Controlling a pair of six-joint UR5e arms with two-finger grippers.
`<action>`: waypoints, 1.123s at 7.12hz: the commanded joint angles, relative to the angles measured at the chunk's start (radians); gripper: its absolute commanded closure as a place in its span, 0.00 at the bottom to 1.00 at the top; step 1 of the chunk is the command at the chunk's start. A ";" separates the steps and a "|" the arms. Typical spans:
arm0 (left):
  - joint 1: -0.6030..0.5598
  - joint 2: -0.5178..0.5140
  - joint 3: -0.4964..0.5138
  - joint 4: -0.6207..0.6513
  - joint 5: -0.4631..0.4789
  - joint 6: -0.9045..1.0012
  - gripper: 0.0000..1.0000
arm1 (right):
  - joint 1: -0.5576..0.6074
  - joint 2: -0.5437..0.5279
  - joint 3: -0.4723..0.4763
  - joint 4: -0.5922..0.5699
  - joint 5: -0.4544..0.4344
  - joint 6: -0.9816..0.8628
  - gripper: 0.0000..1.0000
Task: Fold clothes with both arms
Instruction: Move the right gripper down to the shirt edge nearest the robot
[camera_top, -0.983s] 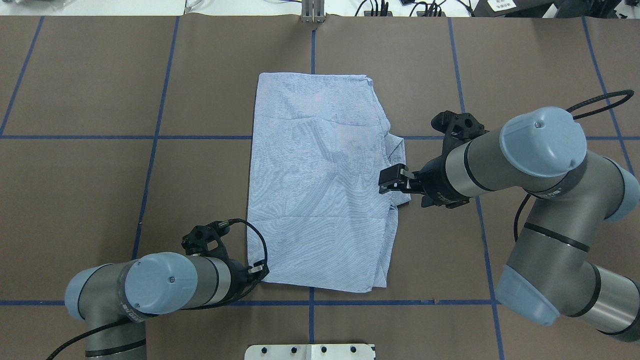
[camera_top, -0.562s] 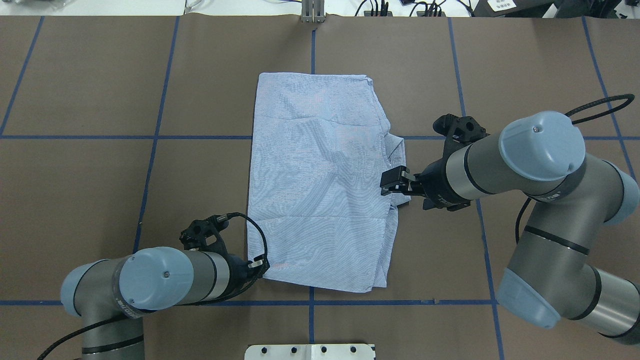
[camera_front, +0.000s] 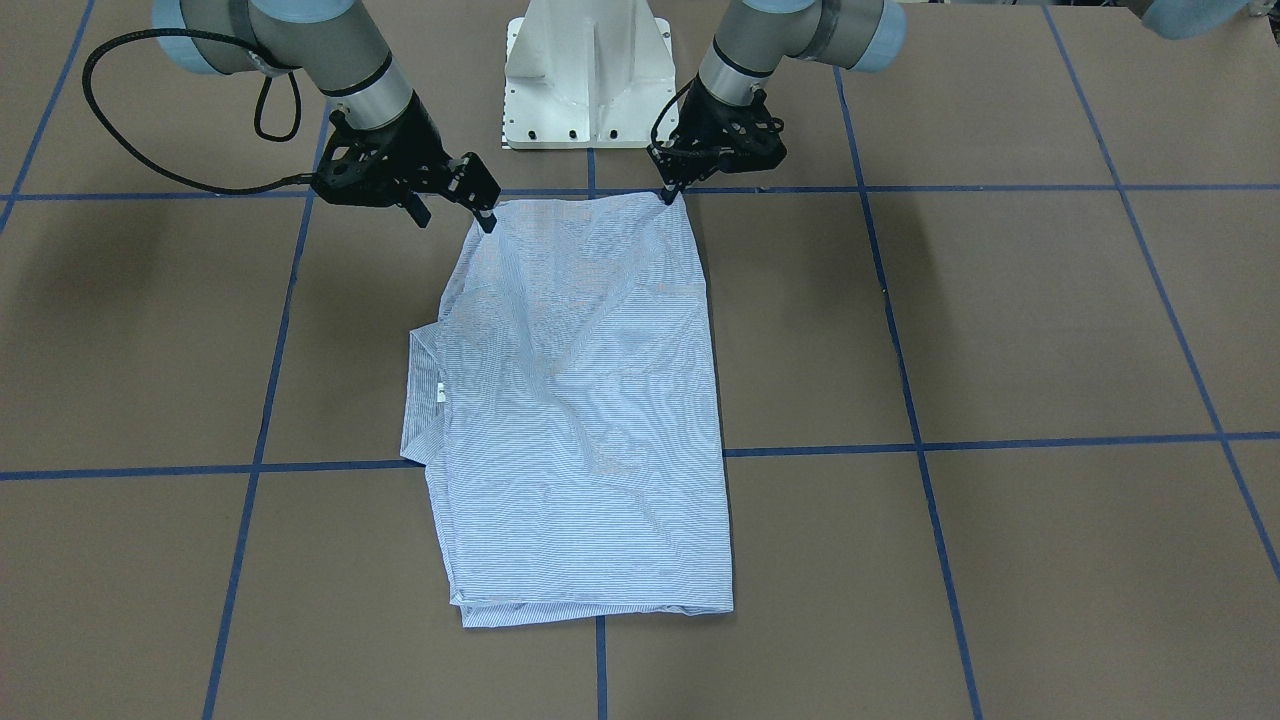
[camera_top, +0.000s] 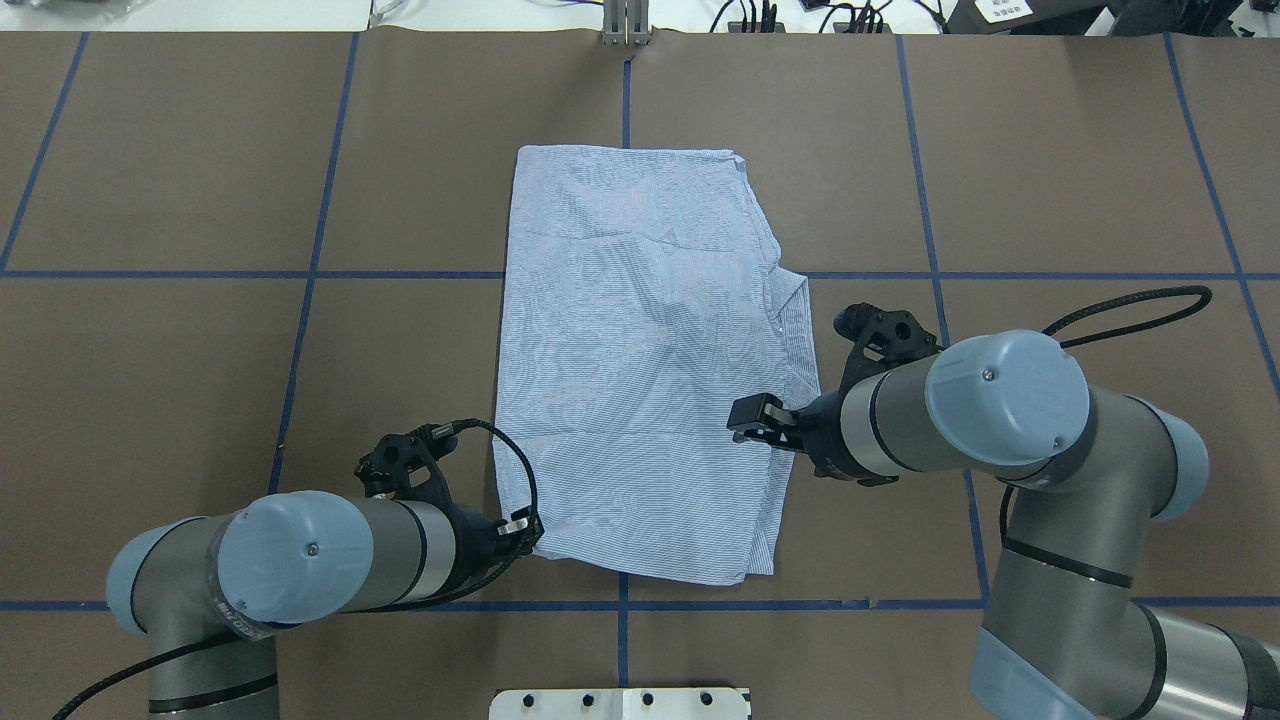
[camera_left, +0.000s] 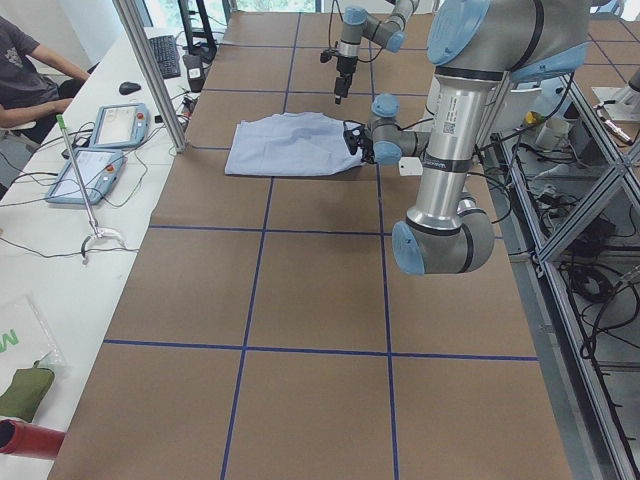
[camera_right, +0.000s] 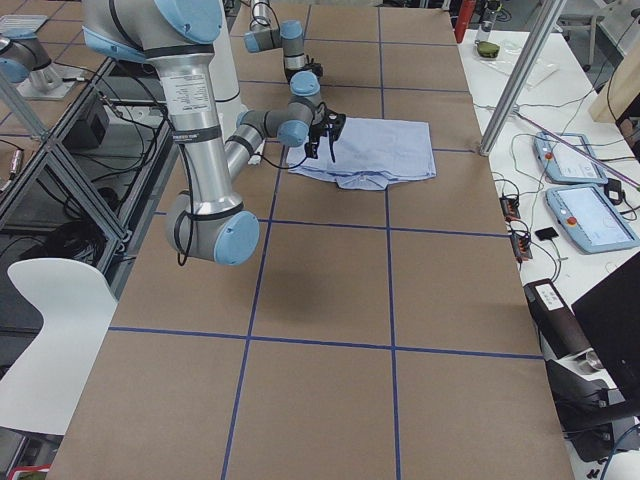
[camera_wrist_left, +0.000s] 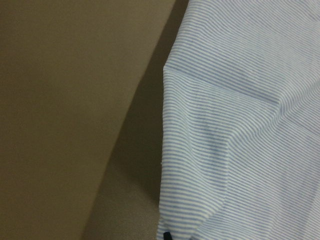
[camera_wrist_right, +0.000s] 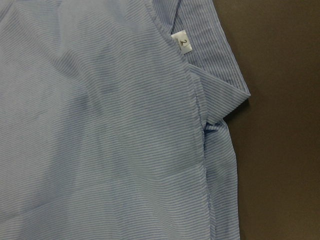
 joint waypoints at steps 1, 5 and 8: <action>0.003 -0.002 -0.004 0.000 0.000 0.001 1.00 | -0.093 0.003 -0.022 -0.002 -0.083 0.091 0.00; 0.002 -0.001 -0.001 0.000 0.000 0.001 1.00 | -0.231 0.038 -0.054 -0.155 -0.206 0.241 0.00; 0.002 -0.001 0.000 0.000 0.000 0.003 1.00 | -0.222 0.091 -0.094 -0.179 -0.208 0.241 0.00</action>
